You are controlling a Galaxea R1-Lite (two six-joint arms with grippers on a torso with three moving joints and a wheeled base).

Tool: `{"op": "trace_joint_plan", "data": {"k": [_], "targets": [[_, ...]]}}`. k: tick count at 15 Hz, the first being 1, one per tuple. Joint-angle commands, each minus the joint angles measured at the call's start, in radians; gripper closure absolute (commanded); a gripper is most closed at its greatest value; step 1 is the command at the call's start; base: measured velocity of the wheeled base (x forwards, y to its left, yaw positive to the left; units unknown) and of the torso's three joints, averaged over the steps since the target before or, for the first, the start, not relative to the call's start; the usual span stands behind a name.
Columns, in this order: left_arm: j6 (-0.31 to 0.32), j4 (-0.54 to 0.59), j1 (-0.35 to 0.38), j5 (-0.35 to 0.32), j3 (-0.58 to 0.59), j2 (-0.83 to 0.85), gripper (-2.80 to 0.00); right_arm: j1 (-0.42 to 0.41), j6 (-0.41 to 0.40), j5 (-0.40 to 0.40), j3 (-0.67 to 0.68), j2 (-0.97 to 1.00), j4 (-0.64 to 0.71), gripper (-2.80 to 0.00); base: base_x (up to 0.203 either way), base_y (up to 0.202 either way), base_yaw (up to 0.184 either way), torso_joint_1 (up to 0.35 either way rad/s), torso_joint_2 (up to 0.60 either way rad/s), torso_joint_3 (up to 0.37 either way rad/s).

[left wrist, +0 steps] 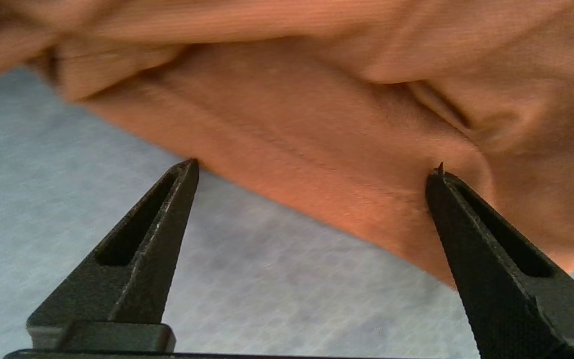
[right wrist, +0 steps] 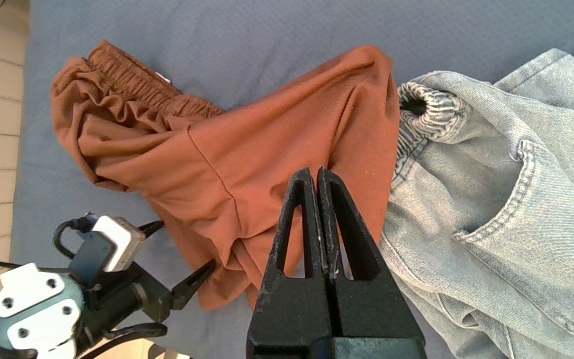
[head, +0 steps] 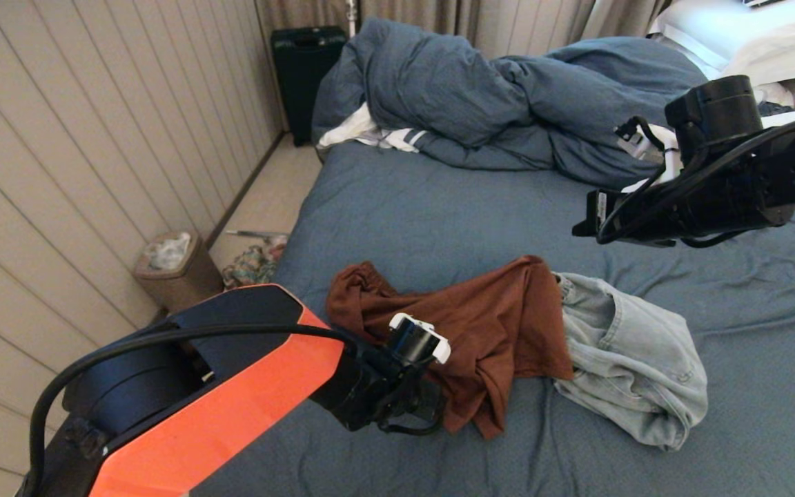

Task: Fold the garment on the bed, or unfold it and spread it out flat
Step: Unford the brown shorts

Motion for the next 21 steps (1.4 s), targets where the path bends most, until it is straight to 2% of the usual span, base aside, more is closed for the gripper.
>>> {"op": "trace_joint_plan", "data": {"k": [1, 3, 4, 5, 7, 11, 13, 17, 21], "targets": [[-0.002, 0.018, -0.006, 0.001, -0.046, 0.032, -2.8, -0.003, 0.002, 0.001, 0.0, 0.008, 0.002, 0.0, 0.0, 0.0, 0.0, 0.0, 0.0, 0.0], [-0.001, 0.022, -0.016, 0.002, -0.062, 0.048, -2.8, -0.001, 0.002, -0.001, -0.004, 0.015, 0.002, 0.0, 0.0, 0.0, 0.0, 0.0, 0.0, 0.0], [-0.001, 0.035, -0.02, 0.002, -0.073, 0.05, -1.56, -0.004, 0.002, -0.001, -0.011, 0.015, 0.002, 0.0, 0.0, 0.0, 0.0, 0.0, 0.0, 0.0], [0.002, 0.055, -0.024, 0.003, -0.078, 0.049, 0.0, -0.007, 0.002, -0.002, -0.016, 0.015, 0.002, 0.0, 0.0, 0.0, 0.0, 0.0, 0.0, 0.0], [0.032, 0.068, -0.026, 0.005, -0.08, 0.045, 0.0, -0.009, 0.0, -0.001, -0.025, 0.015, 0.002, 0.0, 0.0, 0.0, 0.0, 0.0, 0.0, 0.0], [0.03, 0.07, -0.026, 0.008, -0.052, -0.007, 0.0, -0.009, -0.001, -0.001, -0.025, 0.015, 0.002, 0.0, 0.0, 0.0, 0.0, 0.0, 0.0, 0.0], [0.03, 0.065, -0.026, 0.01, 0.044, -0.092, 0.0, -0.009, -0.003, -0.001, -0.025, 0.012, 0.002, 0.0, 0.0, 0.0, 0.0, 0.0, 0.0, 0.0], [0.028, 0.058, -0.026, 0.06, 0.222, -0.261, 0.0, -0.007, -0.003, 0.001, -0.025, -0.009, 0.002, 0.0, 0.0, 0.0, 0.0, 0.0, 0.0, 0.0], [0.001, 0.054, -0.044, 0.068, 0.448, -0.411, 0.0, -0.007, -0.003, 0.002, -0.031, -0.023, 0.002, 0.0, 0.0, 0.0, 0.0, 0.0, 0.0, 0.0]]}}
